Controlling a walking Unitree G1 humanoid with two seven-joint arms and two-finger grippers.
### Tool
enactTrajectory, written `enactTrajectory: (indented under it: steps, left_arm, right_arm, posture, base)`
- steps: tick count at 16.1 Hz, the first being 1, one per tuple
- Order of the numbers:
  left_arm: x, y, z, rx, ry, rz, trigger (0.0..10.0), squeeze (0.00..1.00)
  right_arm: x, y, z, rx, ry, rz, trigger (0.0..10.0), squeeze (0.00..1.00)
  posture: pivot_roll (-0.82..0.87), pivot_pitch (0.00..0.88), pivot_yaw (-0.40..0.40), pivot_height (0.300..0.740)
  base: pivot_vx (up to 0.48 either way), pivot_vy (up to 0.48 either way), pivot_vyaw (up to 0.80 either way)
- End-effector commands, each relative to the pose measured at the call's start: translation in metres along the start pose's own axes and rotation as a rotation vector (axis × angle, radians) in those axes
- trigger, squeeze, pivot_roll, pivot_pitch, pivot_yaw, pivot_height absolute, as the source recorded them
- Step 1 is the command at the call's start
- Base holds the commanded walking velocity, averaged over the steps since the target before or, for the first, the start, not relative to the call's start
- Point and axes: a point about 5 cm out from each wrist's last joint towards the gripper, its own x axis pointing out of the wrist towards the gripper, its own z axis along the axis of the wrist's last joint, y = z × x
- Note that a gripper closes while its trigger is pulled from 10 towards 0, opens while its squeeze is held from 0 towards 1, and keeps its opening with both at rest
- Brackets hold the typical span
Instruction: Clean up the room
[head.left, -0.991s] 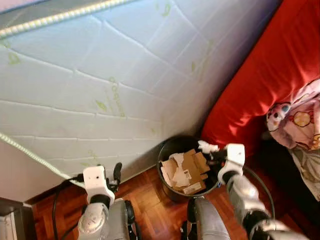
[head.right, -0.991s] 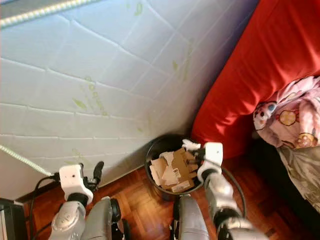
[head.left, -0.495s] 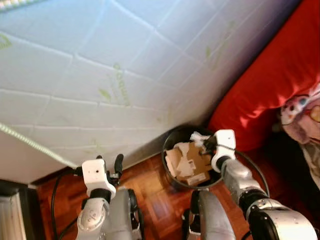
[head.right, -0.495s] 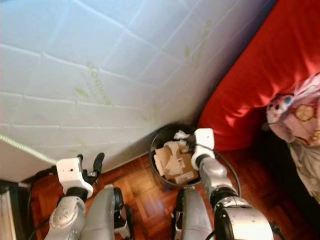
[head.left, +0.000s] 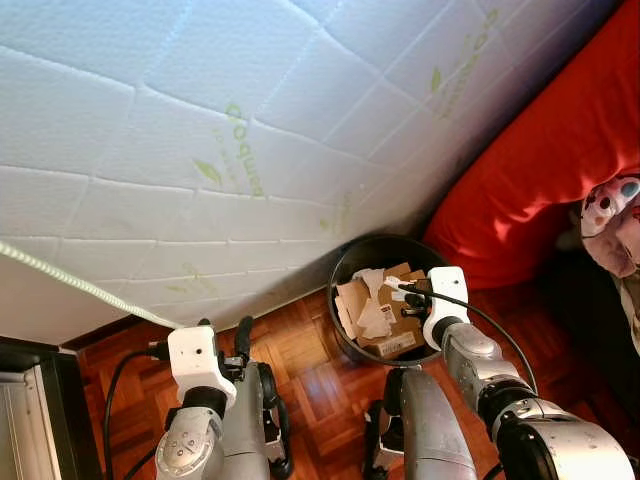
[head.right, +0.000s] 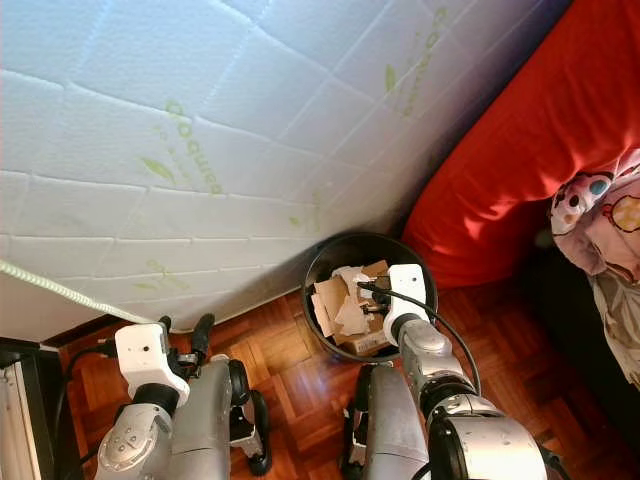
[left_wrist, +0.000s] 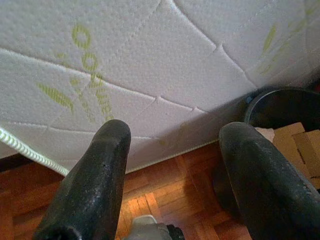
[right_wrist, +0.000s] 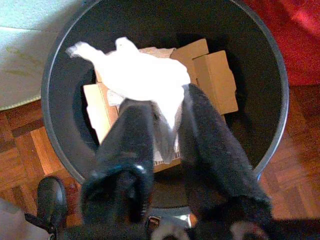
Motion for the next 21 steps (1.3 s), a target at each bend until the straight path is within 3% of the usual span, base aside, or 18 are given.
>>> enactTrajectory:
  steps: [1,5,6,7,8,15,19,21]
  left_arm:
    - [-0.006,0.002,-0.006,0.002,0.041,0.013,10.0,0.0]
    - [-0.005,0.001,-0.006,0.001,0.049,0.012,10.0,0.0]
    - [-0.005,0.002,-0.006,0.002,0.049,0.015,10.0,0.0]
    - [-0.005,0.002,-0.006,0.003,0.05,0.018,10.0,0.0]
    - [-0.005,0.002,-0.006,0.004,0.05,0.017,10.0,0.0]
    - [-0.004,0.004,-0.007,0.008,0.055,0.018,10.0,0.0]
    - [0.002,0.009,-0.016,0.016,0.082,0.022,10.0,0.0]
    - [0.007,0.012,-0.026,0.026,0.112,0.021,10.0,0.0]
  right_arm:
    - [-0.003,-0.003,-0.015,0.009,0.048,-0.013,10.0,0.85]
    - [-0.003,-0.003,-0.014,0.012,0.046,-0.017,10.0,0.8]
    - [-0.003,-0.002,-0.015,0.021,0.052,-0.006,10.0,0.67]
    - [-0.003,-0.002,-0.016,0.029,0.057,0.0,10.0,0.17]
    - [-0.003,-0.002,-0.016,0.029,0.059,-0.003,10.0,0.0]
    - [-0.004,-0.009,-0.014,0.047,0.033,-0.03,10.0,0.0]
    - [-0.013,-0.034,-0.018,0.15,-0.054,-0.129,10.0,0.0]
    - [-0.027,-0.051,-0.046,0.194,-0.025,-0.192,10.0,0.0]
  posture:
    - [0.06,0.448,-0.019,0.622]
    - [0.06,0.448,-0.018,0.622]
    - [0.06,0.447,-0.019,0.622]
    - [0.06,0.447,-0.019,0.622]
    - [0.06,0.448,-0.017,0.622]
    - [0.06,0.447,-0.008,0.622]
    - [0.02,0.4,-0.002,0.622]
    - [-0.01,0.362,0.004,0.647]
  base:
    - [0.0,0.0,0.0]
    - [0.0,0.0,0.0]
    - [0.0,0.0,0.0]
    - [0.0,0.0,0.0]
    - [0.0,0.0,0.0]
    - [0.0,0.0,0.0]
    - [0.0,0.0,0.0]
    - [0.0,0.0,0.0]
